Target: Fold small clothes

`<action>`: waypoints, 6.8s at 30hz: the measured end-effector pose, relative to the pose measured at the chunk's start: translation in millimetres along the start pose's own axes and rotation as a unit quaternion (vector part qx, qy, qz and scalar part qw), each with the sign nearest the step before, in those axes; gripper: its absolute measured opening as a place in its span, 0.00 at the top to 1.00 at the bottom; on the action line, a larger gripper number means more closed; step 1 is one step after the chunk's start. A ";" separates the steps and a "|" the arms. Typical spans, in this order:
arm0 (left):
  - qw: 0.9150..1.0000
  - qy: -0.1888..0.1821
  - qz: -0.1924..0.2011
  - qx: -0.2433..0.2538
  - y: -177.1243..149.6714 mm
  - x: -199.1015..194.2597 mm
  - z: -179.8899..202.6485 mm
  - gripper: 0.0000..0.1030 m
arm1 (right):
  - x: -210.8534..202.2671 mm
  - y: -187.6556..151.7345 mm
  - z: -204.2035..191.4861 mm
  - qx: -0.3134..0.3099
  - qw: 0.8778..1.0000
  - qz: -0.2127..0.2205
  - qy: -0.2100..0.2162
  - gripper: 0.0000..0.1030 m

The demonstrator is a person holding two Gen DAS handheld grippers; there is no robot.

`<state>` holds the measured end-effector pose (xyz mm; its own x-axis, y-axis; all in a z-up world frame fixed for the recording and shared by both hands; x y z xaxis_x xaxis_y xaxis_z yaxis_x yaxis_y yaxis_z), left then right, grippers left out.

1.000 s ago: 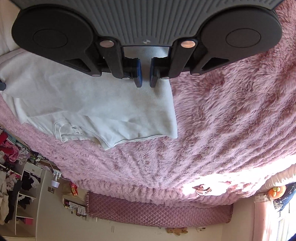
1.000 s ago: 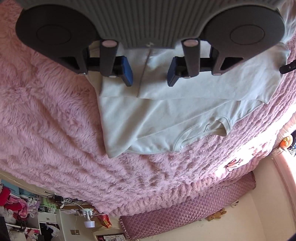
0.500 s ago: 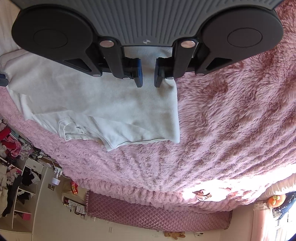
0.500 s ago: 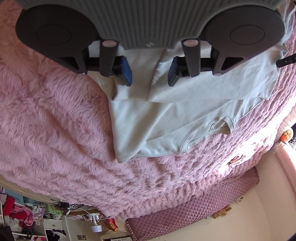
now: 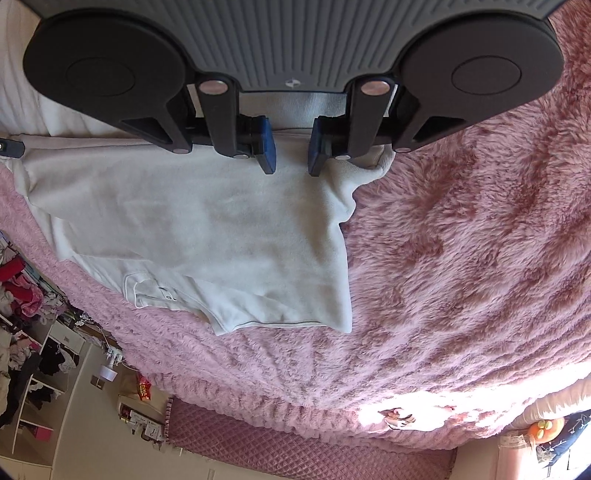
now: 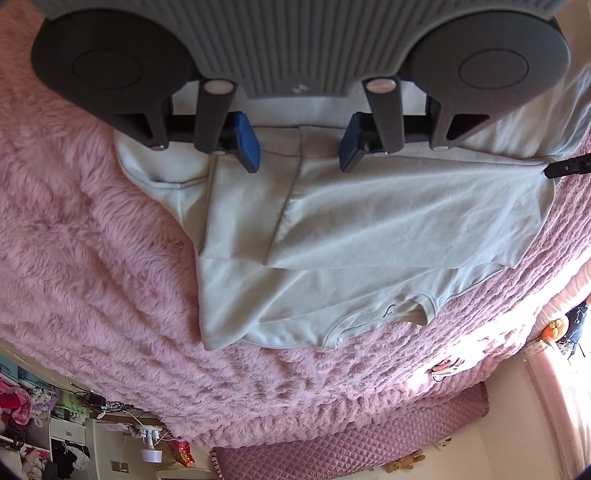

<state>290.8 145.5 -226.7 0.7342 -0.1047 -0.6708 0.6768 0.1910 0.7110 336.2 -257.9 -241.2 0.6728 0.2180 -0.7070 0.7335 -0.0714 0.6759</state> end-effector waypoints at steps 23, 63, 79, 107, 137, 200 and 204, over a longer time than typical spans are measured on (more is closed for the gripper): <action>0.996 -0.021 -0.051 -0.077 -117.8 -189.6 12.3 0.37 | -221.8 -91.4 -2.0 -0.012 0.999 0.021 0.035 0.34; 0.961 -0.085 -0.124 -0.231 -179.6 -184.6 -25.0 0.84 | -212.0 -179.4 38.0 0.079 0.991 -0.088 0.064 0.59; 0.963 -0.141 -0.079 -0.215 -132.3 -208.1 -4.5 0.90 | -237.7 -134.7 32.1 0.180 0.971 -0.051 0.150 0.96; 0.959 -0.176 0.009 -0.222 115.6 -17.4 -26.1 0.95 | -51.4 133.7 36.1 0.243 0.961 0.070 0.112 0.97; 0.972 -0.119 -0.014 -0.203 151.5 88.0 -62.8 0.61 | 61.7 169.8 73.3 0.232 0.968 0.095 0.023 0.57; 0.987 -0.111 -0.098 0.059 -14.7 -2.0 -42.3 0.97 | -27.8 7.0 79.2 0.032 0.998 -0.046 0.027 1.00; 0.988 -0.109 -0.101 0.048 -8.1 -4.9 -46.8 0.87 | -21.6 0.1 72.8 0.009 0.998 -0.061 0.028 1.00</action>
<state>279.2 190.2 -239.0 0.5706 -0.3404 -0.7474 0.8049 0.0515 0.5911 328.7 -333.4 -240.9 0.5718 0.2799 -0.7711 0.8118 -0.0579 0.5810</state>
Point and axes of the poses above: each gripper's, at about its wrist camera, not at the fingertips, and x roughly the way its jaws point, z to its right, y to its top, the point moved 10 cm from there along x, roughly the way its jaws point, and after that the axes turned 2 degrees about -x, right-handed, at the moved point
